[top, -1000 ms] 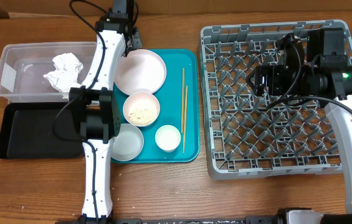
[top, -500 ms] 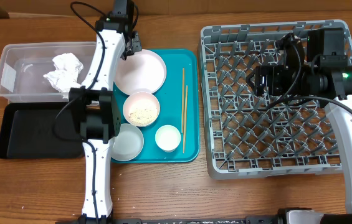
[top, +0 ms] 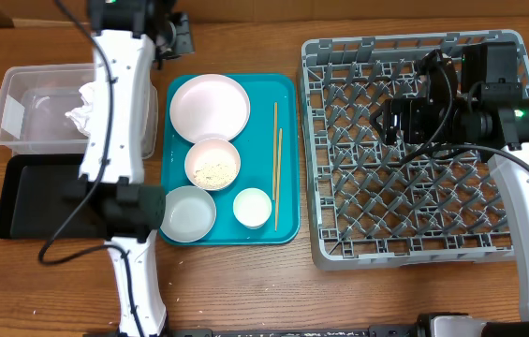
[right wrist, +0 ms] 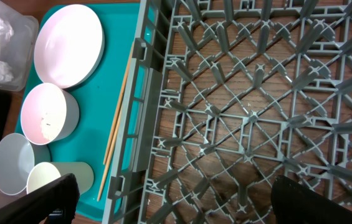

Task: Sort waste into correct bins and load items into the dishwasher
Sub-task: 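Move the red wrapper left and release it into the clear bin, then reach the left gripper to the small white cup and grasp it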

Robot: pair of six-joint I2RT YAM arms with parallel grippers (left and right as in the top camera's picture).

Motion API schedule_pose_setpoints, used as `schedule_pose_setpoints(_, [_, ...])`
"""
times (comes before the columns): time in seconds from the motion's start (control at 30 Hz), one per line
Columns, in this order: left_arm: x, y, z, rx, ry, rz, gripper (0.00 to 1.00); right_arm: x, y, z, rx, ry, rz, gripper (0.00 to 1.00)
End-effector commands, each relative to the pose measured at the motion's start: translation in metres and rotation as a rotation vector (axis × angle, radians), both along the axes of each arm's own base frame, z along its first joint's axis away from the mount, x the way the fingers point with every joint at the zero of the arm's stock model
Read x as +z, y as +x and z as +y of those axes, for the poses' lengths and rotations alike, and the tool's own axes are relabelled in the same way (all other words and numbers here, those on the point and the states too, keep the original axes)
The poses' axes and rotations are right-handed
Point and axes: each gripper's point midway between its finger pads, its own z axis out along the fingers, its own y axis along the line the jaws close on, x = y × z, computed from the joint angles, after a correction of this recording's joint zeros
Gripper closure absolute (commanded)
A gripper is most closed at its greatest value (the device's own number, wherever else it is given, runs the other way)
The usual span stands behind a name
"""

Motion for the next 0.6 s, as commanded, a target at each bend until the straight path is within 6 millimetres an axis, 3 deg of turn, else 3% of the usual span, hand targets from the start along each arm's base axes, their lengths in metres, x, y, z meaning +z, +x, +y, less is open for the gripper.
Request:
schedule_pose_setpoints(0.0, [0.036,-0.026,0.046,0.172,0.009,-0.031,0.96,0.0,0.0,0.0,-0.001,0.009,-0.001,0.0])
schedule_pose_setpoints(0.1, [0.04,-0.04,0.083,0.314,0.035,-0.013,0.96,0.0,0.0,0.0,-0.001,0.009,0.0,0.0])
schedule_pose_setpoints(0.23, [0.016,-0.054,0.125,0.515,-0.014,0.064,0.96,0.0,0.0,0.0,-0.001,0.009,0.0,0.0])
schedule_pose_setpoints(0.47, [-0.026,-0.052,0.139,0.583,-0.018,0.155,0.95,-0.002,-0.004,0.0,-0.001,0.009,0.019,0.0])
schedule_pose_setpoints(0.57, [-0.041,-0.053,0.139,0.553,-0.002,0.197,0.82,-0.003,-0.005,0.0,-0.001,0.009,0.023,0.0])
